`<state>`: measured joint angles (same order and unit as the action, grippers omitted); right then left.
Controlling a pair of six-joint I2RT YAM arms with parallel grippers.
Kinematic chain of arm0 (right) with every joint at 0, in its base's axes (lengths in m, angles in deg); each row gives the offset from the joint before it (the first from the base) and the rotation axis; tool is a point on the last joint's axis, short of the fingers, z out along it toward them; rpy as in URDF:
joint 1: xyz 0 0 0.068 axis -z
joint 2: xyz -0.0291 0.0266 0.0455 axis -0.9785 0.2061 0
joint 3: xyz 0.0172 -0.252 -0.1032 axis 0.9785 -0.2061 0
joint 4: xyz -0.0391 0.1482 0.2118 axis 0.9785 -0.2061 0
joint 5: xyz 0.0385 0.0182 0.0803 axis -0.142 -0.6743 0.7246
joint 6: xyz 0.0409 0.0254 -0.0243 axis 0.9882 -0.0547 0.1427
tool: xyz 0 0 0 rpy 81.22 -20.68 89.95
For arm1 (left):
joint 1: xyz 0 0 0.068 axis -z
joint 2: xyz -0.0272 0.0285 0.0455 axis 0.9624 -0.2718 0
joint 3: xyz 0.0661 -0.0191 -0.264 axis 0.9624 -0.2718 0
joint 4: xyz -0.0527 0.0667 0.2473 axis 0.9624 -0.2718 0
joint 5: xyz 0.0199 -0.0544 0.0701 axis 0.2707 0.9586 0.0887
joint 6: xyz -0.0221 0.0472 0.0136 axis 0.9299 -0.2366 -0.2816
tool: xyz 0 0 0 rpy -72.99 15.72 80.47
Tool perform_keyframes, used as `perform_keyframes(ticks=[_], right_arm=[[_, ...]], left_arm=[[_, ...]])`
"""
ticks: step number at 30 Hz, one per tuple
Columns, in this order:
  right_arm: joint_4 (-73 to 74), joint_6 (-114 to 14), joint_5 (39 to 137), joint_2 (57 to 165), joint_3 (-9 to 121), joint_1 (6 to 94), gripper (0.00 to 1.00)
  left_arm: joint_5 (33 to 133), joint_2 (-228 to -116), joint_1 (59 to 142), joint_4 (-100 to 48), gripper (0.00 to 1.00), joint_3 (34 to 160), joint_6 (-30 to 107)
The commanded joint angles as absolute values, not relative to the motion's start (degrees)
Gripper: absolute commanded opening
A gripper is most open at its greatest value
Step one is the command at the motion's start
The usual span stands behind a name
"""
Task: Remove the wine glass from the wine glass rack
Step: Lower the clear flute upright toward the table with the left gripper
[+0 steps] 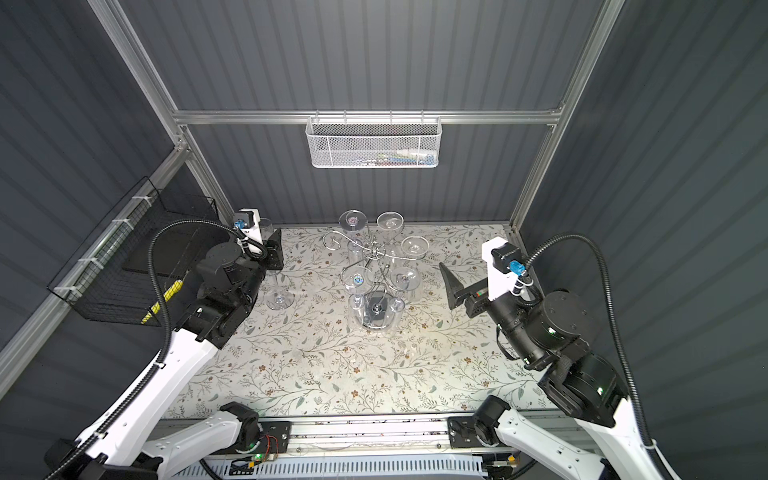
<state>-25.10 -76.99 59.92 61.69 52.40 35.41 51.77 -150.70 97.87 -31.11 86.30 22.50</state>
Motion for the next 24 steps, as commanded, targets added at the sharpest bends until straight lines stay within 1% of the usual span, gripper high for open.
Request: perform_keyframes(ticks=[1, 10, 17, 23, 24], right_arm=[[-24.14, -77.08, 58.23, 60.85, 52.17, 35.19, 0.99], [-23.77, -79.78, 56.56, 60.41, 52.19, 35.17, 0.99], [-22.86, -80.8, 55.79, 59.9, 50.94, 35.24, 0.99], [-22.85, -81.2, 54.78, 59.11, 49.65, 35.26, 0.99], [-21.0, -80.98, 54.36, 58.85, 49.33, 35.3, 0.99]], left_arm=[[57.2, -152.22, 95.91, -23.09, 0.45, 83.84, 26.47], [56.09, -159.84, 95.07, -13.13, 0.45, 80.52, 26.71], [56.96, -167.48, 94.8, -8.07, 0.45, 81.87, 25.77], [59.43, -174.41, 94.53, 0.35, 0.45, 82.37, 23.96], [59.45, -175.45, 94.53, 2.43, 0.45, 82.31, 23.95]])
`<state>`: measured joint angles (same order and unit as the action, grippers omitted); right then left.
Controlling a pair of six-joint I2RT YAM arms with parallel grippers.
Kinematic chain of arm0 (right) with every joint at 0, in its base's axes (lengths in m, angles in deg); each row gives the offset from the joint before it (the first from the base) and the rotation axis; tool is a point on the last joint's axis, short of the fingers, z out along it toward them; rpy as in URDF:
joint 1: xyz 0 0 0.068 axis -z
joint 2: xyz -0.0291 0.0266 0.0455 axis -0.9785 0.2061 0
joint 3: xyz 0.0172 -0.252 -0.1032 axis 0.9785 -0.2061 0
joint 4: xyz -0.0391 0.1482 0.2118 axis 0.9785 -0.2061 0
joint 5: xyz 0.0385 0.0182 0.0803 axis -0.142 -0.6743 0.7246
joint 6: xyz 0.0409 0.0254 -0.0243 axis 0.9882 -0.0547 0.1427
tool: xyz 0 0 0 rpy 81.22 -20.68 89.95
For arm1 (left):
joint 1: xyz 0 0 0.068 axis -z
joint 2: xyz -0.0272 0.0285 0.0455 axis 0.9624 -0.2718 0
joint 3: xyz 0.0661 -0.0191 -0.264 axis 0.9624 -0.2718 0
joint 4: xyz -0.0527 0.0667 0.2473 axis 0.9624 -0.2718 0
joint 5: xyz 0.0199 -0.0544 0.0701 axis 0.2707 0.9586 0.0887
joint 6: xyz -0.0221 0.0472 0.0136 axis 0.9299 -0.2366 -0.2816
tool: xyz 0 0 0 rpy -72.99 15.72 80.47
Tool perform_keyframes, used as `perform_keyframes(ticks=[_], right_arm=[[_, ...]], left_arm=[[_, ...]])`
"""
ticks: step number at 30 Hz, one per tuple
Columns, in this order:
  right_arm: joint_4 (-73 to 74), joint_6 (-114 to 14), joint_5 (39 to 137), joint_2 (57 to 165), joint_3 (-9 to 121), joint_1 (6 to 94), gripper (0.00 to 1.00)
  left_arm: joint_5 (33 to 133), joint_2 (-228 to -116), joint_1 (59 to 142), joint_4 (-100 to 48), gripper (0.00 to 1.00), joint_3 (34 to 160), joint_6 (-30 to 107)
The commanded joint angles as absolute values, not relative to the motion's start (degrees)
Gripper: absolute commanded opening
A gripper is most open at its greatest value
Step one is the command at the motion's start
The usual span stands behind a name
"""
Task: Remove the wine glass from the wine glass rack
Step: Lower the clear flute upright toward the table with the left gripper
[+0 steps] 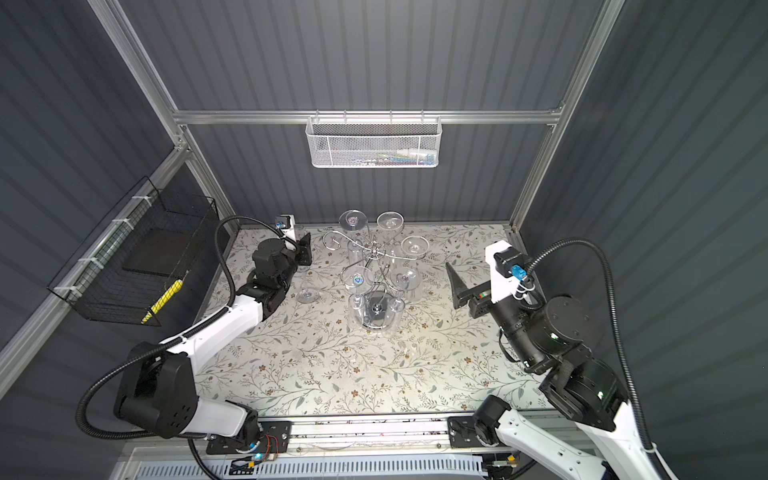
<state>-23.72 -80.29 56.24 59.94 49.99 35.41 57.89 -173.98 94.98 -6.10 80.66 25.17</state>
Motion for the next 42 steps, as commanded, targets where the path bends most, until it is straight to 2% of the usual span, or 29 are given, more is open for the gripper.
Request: perform_keyframes(ticks=[1, 19, 42], right_arm=[[-20.62, -80.89, 54.03, 58.56, 48.9, 35.26, 0.99], [-20.31, -80.68, 51.77, 58.72, 48.53, 35.32, 0.99], [-19.66, -79.08, 52.64, 59.67, 48.84, 35.38, 0.99]], left_arm=[[59.21, -176.45, 94.53, 5.01, 0.44, 81.74, 24.12], [54.14, -194.47, 94.47, 37.99, 0.41, 80.62, 20.49], [53.68, -199.77, 94.49, 39.6, 0.42, 79.31, 21.55]])
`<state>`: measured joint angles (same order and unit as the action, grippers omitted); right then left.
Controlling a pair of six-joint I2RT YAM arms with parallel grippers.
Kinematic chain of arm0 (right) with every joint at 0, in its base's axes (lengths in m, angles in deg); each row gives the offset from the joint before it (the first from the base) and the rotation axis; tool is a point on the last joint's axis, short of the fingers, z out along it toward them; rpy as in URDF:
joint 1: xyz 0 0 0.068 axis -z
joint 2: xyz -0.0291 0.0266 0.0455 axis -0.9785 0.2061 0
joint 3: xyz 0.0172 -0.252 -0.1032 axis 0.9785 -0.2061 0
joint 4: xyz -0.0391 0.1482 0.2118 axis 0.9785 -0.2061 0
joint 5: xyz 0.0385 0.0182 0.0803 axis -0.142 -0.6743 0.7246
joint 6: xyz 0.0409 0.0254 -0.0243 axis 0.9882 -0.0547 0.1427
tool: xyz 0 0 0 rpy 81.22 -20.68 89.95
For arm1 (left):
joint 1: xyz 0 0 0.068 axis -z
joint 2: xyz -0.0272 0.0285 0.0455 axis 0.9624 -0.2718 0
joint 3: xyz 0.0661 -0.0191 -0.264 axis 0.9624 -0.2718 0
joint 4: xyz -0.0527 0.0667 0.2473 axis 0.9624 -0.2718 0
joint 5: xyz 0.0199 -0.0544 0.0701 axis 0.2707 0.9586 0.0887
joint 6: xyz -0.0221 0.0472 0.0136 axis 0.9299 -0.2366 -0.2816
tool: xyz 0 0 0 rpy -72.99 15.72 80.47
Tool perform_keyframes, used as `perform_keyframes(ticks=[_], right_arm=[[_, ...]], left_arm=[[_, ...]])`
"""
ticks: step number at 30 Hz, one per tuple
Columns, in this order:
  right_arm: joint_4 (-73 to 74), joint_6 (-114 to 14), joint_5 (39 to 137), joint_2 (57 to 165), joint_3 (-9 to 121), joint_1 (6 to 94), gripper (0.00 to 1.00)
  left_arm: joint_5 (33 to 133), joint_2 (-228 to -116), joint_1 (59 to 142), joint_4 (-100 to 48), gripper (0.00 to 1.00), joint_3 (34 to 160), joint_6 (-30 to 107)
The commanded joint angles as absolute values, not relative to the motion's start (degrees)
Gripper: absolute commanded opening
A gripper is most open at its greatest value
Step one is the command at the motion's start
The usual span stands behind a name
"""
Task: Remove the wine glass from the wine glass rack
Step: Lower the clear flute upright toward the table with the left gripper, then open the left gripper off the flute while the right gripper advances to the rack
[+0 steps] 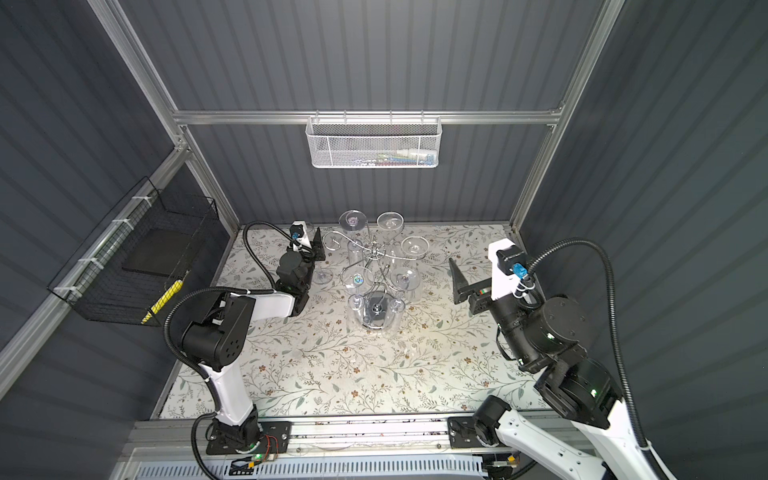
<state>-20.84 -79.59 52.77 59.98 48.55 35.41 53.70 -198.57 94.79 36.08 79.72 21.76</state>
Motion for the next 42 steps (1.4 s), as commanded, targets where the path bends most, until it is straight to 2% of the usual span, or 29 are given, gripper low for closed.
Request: perform_keyframes(ticks=[1, 16, 26, 37, 42], right_arm=[[-19.78, -79.04, 52.65, 59.69, 48.92, 35.39, 0.99], [-19.38, -79.42, 52.15, 58.97, 48.62, 35.35, 0.99], [-19.55, -79.53, 52.29, 58.49, 48.55, 35.37, 0.99], [-19.4, -79.42, 52.2, 58.1, 48.32, 35.39, 0.99], [-18.11, -78.71, 52.48, 57.85, 46.88, 35.33, 0.99]], left_arm=[[53.66, -199.86, 94.53, 39.59, 0.42, 79.46, 21.45], [54.23, -201.43, 94.53, 38.84, 0.43, 78.67, 21.09], [53.8, -200.45, 94.53, 37.08, 0.64, 79.2, 20.36], [52.93, -196.06, 94.53, 34.97, 0.76, 77.82, 17.19], [52.93, -191.15, 94.53, 28.37, 0.79, 77.11, 18.85]])
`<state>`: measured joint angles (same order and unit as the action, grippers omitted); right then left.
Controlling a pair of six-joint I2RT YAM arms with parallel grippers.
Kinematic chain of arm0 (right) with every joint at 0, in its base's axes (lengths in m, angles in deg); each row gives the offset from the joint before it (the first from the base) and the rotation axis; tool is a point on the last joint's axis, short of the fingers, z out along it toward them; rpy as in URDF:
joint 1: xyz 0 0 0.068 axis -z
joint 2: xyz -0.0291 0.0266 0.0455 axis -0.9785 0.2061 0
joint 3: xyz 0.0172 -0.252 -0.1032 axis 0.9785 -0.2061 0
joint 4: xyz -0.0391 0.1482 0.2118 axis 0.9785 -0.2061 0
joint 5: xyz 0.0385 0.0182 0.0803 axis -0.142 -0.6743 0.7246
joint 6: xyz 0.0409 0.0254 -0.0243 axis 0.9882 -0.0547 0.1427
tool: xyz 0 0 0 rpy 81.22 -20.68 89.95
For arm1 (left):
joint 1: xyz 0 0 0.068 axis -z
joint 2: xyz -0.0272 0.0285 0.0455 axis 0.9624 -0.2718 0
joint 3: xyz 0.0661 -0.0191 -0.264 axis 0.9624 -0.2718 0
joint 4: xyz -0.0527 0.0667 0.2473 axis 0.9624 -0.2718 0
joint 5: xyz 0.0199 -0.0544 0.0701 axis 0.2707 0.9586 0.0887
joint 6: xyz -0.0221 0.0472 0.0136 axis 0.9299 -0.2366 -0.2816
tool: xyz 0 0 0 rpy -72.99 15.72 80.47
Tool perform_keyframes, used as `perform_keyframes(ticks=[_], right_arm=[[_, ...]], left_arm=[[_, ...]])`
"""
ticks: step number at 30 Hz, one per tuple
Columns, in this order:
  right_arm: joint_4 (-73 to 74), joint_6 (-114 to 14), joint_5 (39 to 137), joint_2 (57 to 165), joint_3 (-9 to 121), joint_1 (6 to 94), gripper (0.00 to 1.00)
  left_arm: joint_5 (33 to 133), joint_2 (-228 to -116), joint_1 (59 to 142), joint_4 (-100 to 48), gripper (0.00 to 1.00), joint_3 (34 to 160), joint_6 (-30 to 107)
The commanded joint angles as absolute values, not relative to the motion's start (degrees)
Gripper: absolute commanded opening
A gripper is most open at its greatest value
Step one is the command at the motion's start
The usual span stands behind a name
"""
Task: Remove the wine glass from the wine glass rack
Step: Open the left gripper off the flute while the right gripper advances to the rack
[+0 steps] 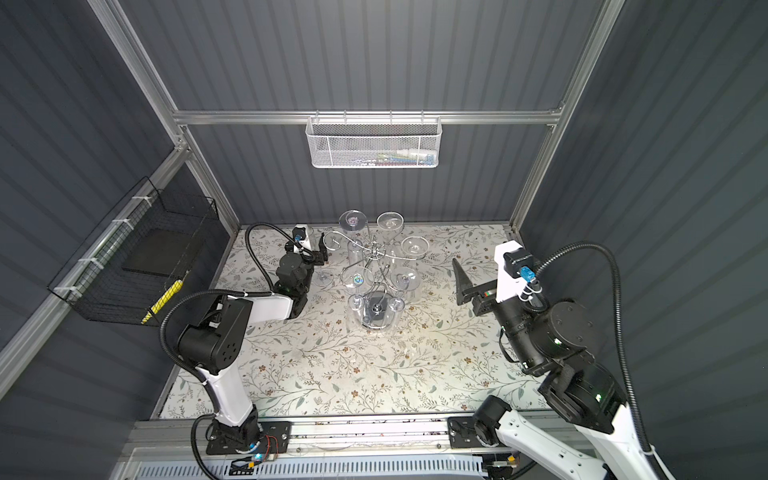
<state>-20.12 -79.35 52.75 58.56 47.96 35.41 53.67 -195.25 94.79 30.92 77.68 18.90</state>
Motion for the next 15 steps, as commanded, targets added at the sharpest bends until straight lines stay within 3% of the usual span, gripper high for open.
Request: perform_keyframes(ticks=[1, 15], right_arm=[[-18.06, -78.62, 52.49, 57.89, 46.67, 35.39, 0.99], [-17.62, -76.45, 53.25, 57.72, 45.2, 35.36, 0.99]], left_arm=[[53.09, -190.47, 94.53, 27.99, 0.8, 76.63, 19.05], [51.88, -175.41, 94.53, 11.82, 0.85, 74.21, 23.0]])
